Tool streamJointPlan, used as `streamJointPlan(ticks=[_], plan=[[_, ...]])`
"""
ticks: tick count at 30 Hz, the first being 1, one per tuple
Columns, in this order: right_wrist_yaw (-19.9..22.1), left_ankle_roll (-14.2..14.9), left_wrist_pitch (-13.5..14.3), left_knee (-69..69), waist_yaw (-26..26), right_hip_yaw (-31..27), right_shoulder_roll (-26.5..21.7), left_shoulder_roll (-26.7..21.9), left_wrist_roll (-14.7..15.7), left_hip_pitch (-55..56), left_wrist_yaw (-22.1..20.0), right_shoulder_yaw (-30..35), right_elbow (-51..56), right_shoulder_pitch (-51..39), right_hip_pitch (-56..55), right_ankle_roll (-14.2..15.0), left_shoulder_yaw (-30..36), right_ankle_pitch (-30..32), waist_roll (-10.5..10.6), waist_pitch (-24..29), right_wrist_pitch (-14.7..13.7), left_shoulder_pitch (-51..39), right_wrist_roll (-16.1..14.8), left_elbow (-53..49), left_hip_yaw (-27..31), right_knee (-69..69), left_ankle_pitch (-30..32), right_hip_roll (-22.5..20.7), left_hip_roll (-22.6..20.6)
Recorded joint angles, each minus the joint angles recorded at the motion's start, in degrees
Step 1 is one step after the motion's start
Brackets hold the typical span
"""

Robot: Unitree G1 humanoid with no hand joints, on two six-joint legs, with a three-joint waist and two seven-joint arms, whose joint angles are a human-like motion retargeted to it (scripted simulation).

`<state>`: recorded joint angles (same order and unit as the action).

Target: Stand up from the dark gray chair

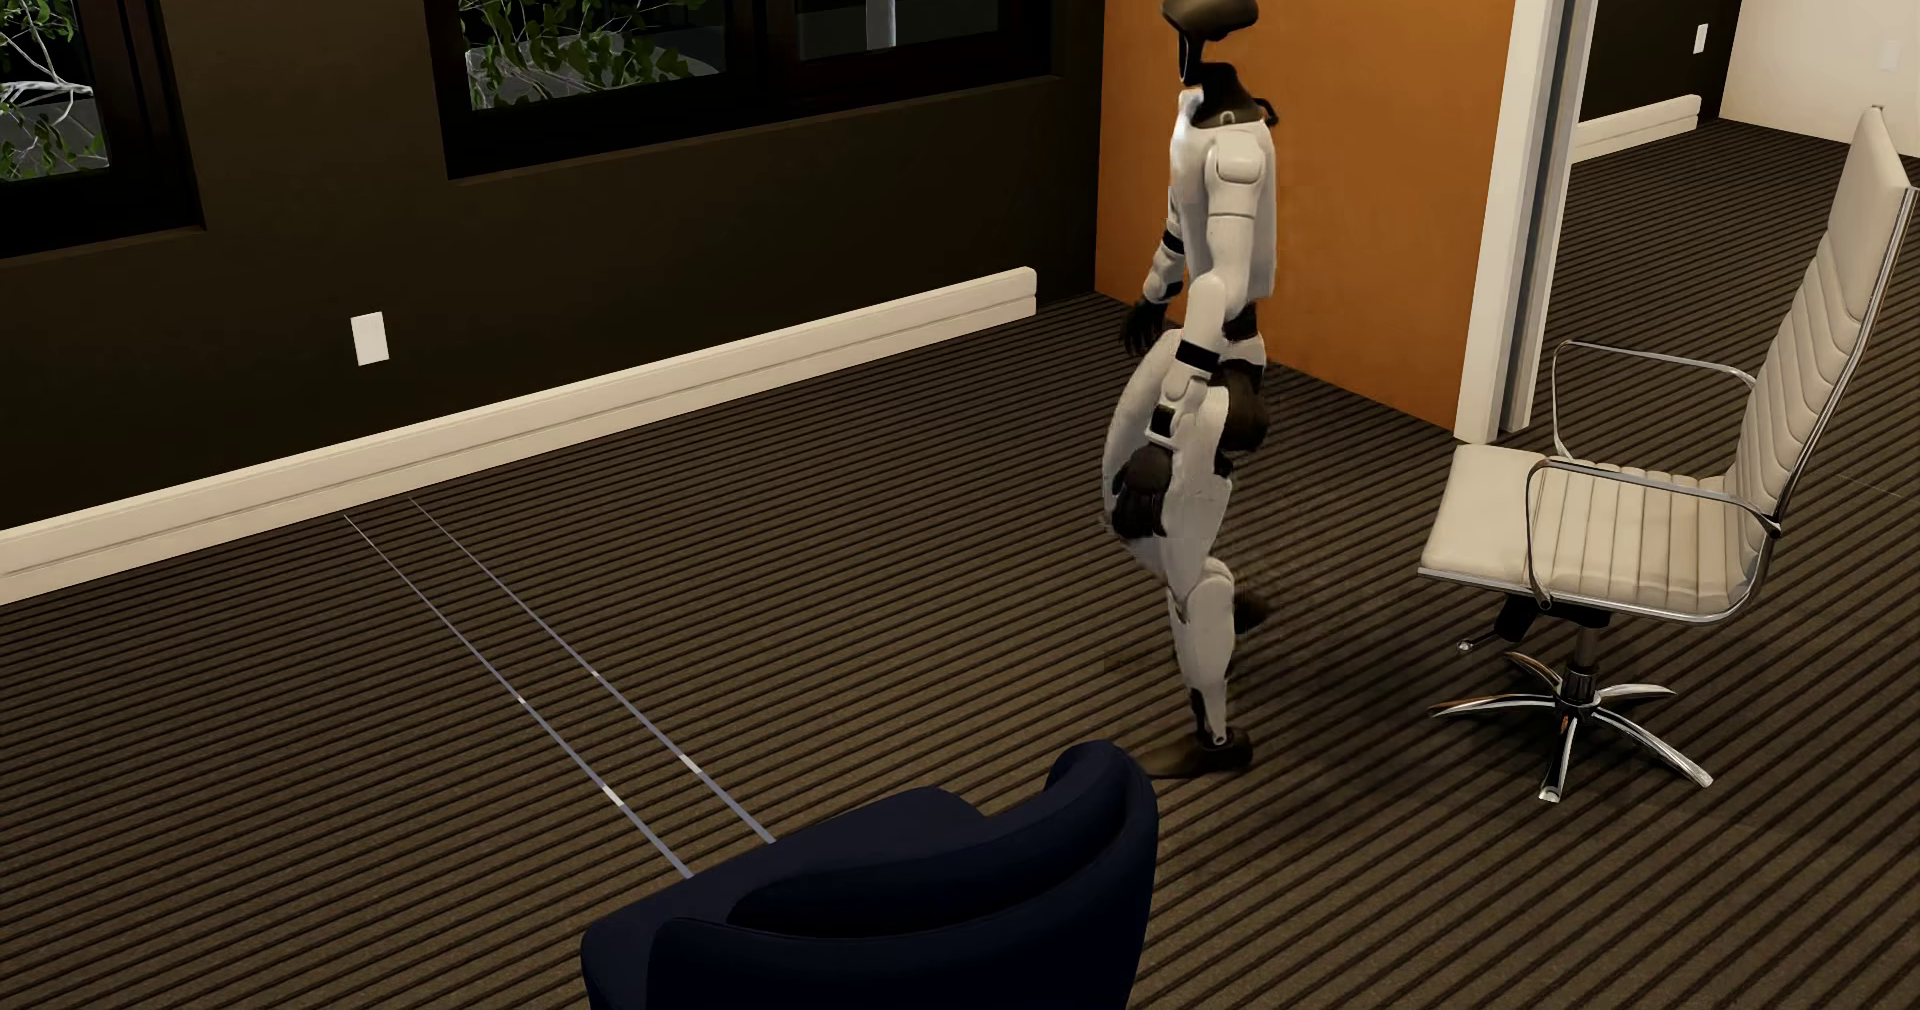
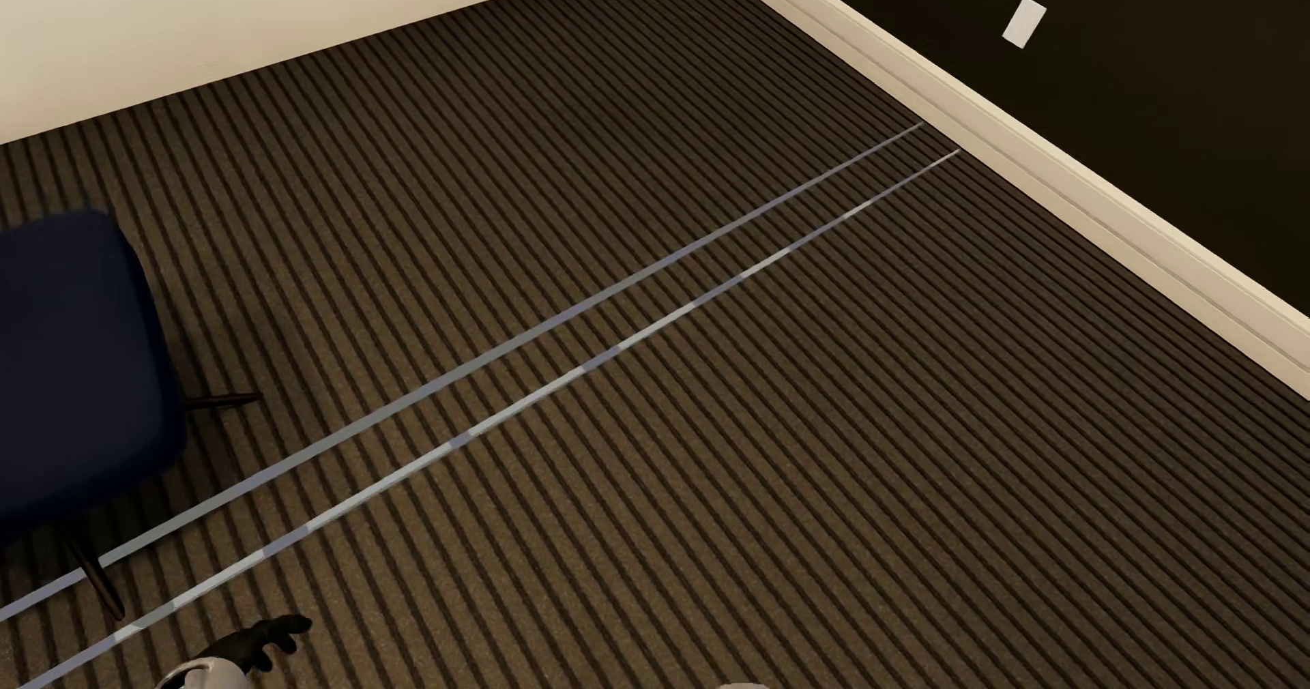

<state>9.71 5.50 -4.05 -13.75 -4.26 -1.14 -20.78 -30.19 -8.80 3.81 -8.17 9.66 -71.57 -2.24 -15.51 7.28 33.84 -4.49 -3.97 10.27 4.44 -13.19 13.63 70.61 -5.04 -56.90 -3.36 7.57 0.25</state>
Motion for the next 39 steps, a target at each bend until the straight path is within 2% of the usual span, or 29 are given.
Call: streamJointPlan(ticks=[2,4,6,8,9,10,11,12,14,16,17,18,19,21,24,26,28,29,30,33,34,37,39], plan=[[-2.1,0.5,0.7,2.5,-1.6,-1.3,1.1,-1.2,1.5,-4.2,0.0,-0.8,-0.9,0.6,-6.1,-2.0,-0.4,-1.4,0.1,0.3,0.6,-0.8,0.9,-0.4,-0.3,10.6,-2.6,-4.6,-0.1],[-1.0,0.5,1.5,4.4,-2.7,-1.3,2.1,-2.2,2.2,-8.4,-0.8,-1.1,-2.4,1.2,-7.8,-3.0,0.4,2.3,0.0,0.1,0.1,-0.8,-0.5,-0.1,-0.6,29.1,-4.8,-8.9,-0.5],[-1.3,0.0,1.7,4.6,-3.2,0.1,1.8,-2.0,2.2,-12.2,-0.3,-1.6,-2.9,2.8,-6.2,-2.5,1.4,8.9,-0.3,-0.8,0.6,-0.7,-1.2,0.5,-1.5,43.5,-5.6,-10.2,-1.5],[-2.0,0.0,1.3,0.1,-3.0,2.2,0.3,-0.7,1.0,-15.1,0.6,-2.7,-3.5,5.0,-3.5,-1.8,0.2,8.0,-0.1,-2.1,1.3,0.0,-0.9,0.6,-1.9,41.4,-6.2,-8.8,-2.7],[-1.5,1.7,1.3,-5.8,-2.3,2.3,-0.4,0.2,1.1,-14.9,-0.1,-2.8,-4.0,5.8,-1.5,-2.6,-0.8,9.3,0.8,-2.7,1.6,0.6,-1.5,0.3,-2.2,41.9,-5.8,-8.7,-2.1],[-1.8,7.0,1.1,-15.0,-1.5,1.4,-0.7,0.8,2.1,-13.0,-0.5,-2.0,-5.2,5.5,0.6,-3.4,-2.0,9.3,1.4,-2.7,1.7,1.4,-2.0,0.3,-2.4,40.7,-3.3,-9.2,-0.1],[-1.8,15.1,0.6,-26.0,-0.7,1.0,-0.7,1.0,3.3,-9.6,-0.2,-1.2,-5.3,5.2,2.9,-4.8,-2.6,8.2,1.8,-2.5,2.2,2.3,-2.6,0.1,-2.9,39.7,3.7,-9.5,2.6],[-1.2,18.6,0.2,-37.2,0.1,1.5,-1.1,1.2,4.3,-5.3,0.8,-0.9,-4.2,4.9,5.5,-6.8,-2.3,6.1,2.4,-1.9,2.3,2.5,-3.7,-0.1,-3.1,39.2,8.4,-9.5,5.1],[0.3,15.0,-0.1,-47.7,1.7,2.1,-1.1,1.9,4.3,1.2,-0.1,-1.0,-3.0,3.0,10.3,-7.3,-1.1,3.6,2.3,-0.5,1.2,2.5,-3.7,1.0,-1.8,39.1,3.5,-8.9,7.0],[2.1,14.1,-0.2,-42.9,2.7,1.5,-1.1,2.5,5.4,5.6,0.4,0.8,-0.9,2.1,12.9,-5.9,-3.0,1.8,2.0,-1.6,0.2,4.1,-4.8,1.3,-0.3,39.4,0.5,-7.3,8.2],[2.4,12.3,-0.1,-36.4,3.3,1.4,-1.3,2.7,5.2,6.8,0.7,1.4,0.0,1.7,13.6,-5.0,-3.8,0.8,2.1,-2.2,-0.2,4.5,-4.4,1.3,0.5,39.4,-0.2,-6.3,8.2],[2.5,11.1,0.0,-28.3,3.7,0.8,-1.5,2.9,4.7,7.2,0.7,2.6,0.5,1.1,13.9,-4.4,-4.6,-0.4,2.2,-2.6,-0.5,4.9,-3.8,1.3,1.5,38.9,0.4,-5.3,8.2],[3.0,11.3,0.2,-20.1,3.5,0.1,-1.7,2.9,4.7,7.3,0.6,4.2,0.9,0.4,13.0,-3.7,-5.5,-2.3,2.5,-2.8,-0.9,5.5,-3.8,1.4,2.9,36.2,3.0,-4.3,8.5],[2.8,9.7,0.0,-6.0,3.2,-1.3,-1.6,2.6,5.3,6.7,0.6,6.6,0.9,-0.2,10.5,-2.1,-5.8,-4.6,2.9,-4.2,-1.1,6.6,-3.9,1.9,6.1,31.7,8.7,-2.3,9.7],[2.5,12.6,0.3,-3.0,2.6,-3.7,-1.2,1.8,5.0,6.4,0.8,8.1,0.0,-0.7,8.9,0.0,-6.4,-4.7,3.5,-5.0,-1.2,7.1,-3.8,1.5,7.6,30.8,14.3,0.1,11.9],[2.1,11.2,1.0,-4.2,2.4,-5.4,-1.2,1.1,4.6,4.3,0.8,9.0,-1.0,-0.9,6.4,2.1,-7.2,-2.2,3.8,-5.7,-1.5,7.6,-3.4,0.7,6.7,30.8,8.3,1.9,11.5],[1.0,9.0,1.5,-1.5,1.6,-5.8,-1.0,-0.3,2.7,1.4,1.4,8.6,-1.4,-1.4,2.6,3.8,-7.6,0.4,3.1,-5.8,-1.2,7.3,-1.3,-0.2,5.3,30.0,1.4,4.0,9.9],[1.2,9.0,2.0,-1.3,1.5,-6.1,-0.4,-0.6,3.2,1.2,0.7,7.4,-3.1,-2.6,1.2,4.1,-7.5,2.6,2.5,-5.3,-1.3,6.4,-2.4,-0.3,4.9,30.0,0.9,4.7,9.1],[1.6,9.2,2.0,-1.5,1.6,-6.1,-0.1,-0.5,3.5,1.3,-0.5,7.5,-4.0,-2.7,0.2,4.1,-7.3,4.3,2.2,-5.3,-0.8,5.8,-2.7,0.2,4.2,29.9,0.9,4.9,8.2],[-4.2,7.4,2.2,1.9,1.7,-3.4,0.3,-1.1,4.1,-1.0,-0.5,10.0,-4.5,-2.6,-0.9,2.1,-10.1,2.3,1.7,-5.6,1.0,5.8,1.2,0.0,2.8,27.9,-0.2,2.7,7.0],[-1.3,10.1,2.5,2.1,1.4,-2.6,1.2,-1.5,4.8,-1.5,0.4,11.0,-6.0,-3.8,0.1,2.9,-8.7,0.6,1.1,-5.0,-0.9,6.3,2.3,-0.5,2.5,28.8,-1.0,1.5,7.3],[-0.4,8.4,2.6,3.7,1.4,-1.2,1.0,-0.1,5.9,-2.2,-0.1,10.9,-5.8,-4.0,2.7,0.6,-8.8,-0.8,0.6,-5.4,-1.4,6.7,1.6,1.2,1.9,33.0,-0.4,-0.7,6.2],[0.5,7.4,2.9,3.3,1.7,-0.7,0.5,1.1,6.2,-1.8,-0.5,11.4,-5.4,-3.6,4.3,0.9,-8.8,1.4,0.4,-5.3,-1.6,7.5,1.7,0.8,1.7,36.9,-0.4,-1.5,6.0]])
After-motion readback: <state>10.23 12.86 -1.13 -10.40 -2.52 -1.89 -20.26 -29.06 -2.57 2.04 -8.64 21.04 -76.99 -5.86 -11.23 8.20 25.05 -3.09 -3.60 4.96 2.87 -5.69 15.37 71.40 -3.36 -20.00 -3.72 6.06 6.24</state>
